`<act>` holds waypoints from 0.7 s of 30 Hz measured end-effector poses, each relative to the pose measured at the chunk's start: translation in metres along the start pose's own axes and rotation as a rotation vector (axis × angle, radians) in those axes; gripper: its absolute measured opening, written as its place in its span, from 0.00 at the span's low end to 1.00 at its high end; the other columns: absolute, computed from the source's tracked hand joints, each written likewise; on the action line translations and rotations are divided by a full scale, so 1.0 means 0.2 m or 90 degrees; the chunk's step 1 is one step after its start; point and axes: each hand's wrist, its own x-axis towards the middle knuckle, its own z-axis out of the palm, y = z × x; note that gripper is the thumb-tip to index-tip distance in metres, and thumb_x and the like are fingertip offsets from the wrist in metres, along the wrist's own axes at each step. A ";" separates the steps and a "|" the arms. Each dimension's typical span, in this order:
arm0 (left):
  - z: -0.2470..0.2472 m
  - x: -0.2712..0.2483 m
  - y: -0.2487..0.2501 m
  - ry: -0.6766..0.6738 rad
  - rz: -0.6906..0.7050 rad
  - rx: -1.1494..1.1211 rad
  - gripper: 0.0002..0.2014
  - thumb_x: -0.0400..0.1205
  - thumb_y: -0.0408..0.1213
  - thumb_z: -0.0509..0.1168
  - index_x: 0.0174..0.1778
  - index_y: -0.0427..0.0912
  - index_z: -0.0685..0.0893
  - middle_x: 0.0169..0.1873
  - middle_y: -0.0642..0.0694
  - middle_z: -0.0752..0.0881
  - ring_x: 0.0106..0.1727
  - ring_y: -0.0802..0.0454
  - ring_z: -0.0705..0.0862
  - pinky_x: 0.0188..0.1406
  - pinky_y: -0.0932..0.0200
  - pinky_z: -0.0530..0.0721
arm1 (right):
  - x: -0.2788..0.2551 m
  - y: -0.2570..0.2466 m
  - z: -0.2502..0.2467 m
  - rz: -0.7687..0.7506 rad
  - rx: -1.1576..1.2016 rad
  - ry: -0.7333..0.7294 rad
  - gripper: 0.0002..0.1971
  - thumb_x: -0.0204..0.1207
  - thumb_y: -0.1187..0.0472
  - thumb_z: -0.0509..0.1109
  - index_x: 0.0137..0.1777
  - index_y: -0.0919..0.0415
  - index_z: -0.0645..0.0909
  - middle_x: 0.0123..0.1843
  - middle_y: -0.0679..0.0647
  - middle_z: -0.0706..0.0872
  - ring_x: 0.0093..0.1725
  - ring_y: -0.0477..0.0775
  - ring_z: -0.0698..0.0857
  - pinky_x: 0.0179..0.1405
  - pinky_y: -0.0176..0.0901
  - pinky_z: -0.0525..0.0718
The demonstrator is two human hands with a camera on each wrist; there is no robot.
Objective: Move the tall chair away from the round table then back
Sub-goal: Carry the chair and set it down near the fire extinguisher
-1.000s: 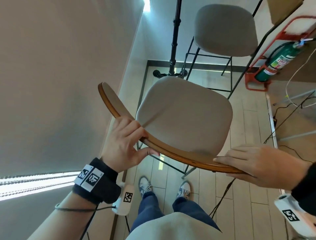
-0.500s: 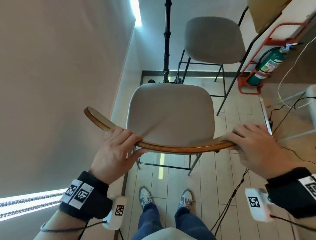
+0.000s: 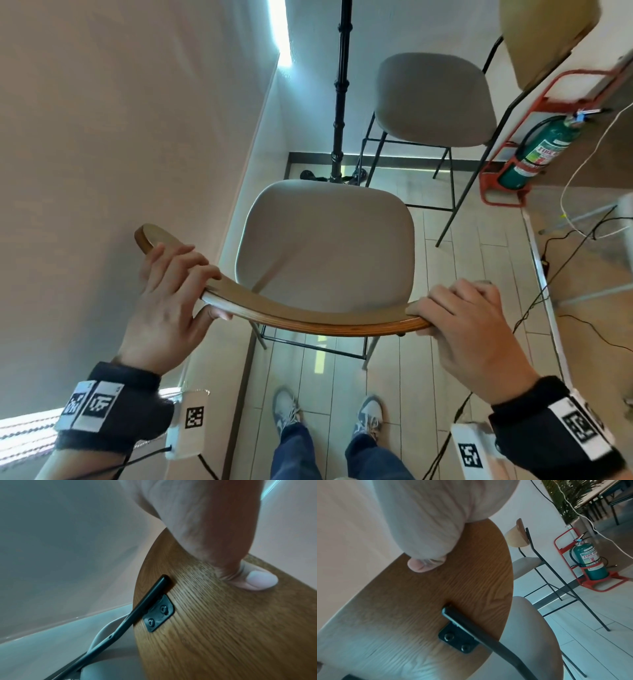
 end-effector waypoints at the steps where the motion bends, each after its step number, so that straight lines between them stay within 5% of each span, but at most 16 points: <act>1: 0.00 0.00 0.00 0.002 -0.001 -0.002 0.22 0.81 0.54 0.62 0.56 0.38 0.83 0.57 0.37 0.84 0.73 0.31 0.78 0.81 0.26 0.63 | 0.00 0.00 0.01 -0.003 0.001 0.008 0.12 0.71 0.63 0.71 0.51 0.46 0.81 0.44 0.43 0.81 0.47 0.51 0.71 0.49 0.50 0.64; 5: 0.01 0.03 -0.01 0.018 0.000 -0.002 0.17 0.79 0.49 0.62 0.52 0.38 0.82 0.55 0.35 0.84 0.71 0.29 0.79 0.81 0.25 0.63 | 0.03 0.03 0.01 -0.021 0.006 0.034 0.09 0.77 0.59 0.64 0.51 0.45 0.83 0.43 0.42 0.82 0.46 0.49 0.72 0.49 0.48 0.62; 13: 0.06 0.14 -0.01 0.045 -0.010 -0.020 0.16 0.80 0.49 0.62 0.48 0.38 0.80 0.52 0.36 0.83 0.70 0.28 0.78 0.80 0.20 0.58 | 0.13 0.16 0.03 -0.027 0.021 0.022 0.11 0.74 0.60 0.66 0.53 0.44 0.81 0.45 0.40 0.82 0.48 0.49 0.73 0.49 0.50 0.65; 21: 0.11 0.32 -0.06 0.065 0.018 -0.054 0.24 0.89 0.54 0.52 0.52 0.38 0.85 0.52 0.40 0.86 0.70 0.35 0.80 0.85 0.41 0.53 | 0.34 0.37 0.03 -0.036 0.025 0.030 0.07 0.76 0.57 0.64 0.48 0.46 0.83 0.41 0.42 0.82 0.45 0.49 0.70 0.49 0.44 0.55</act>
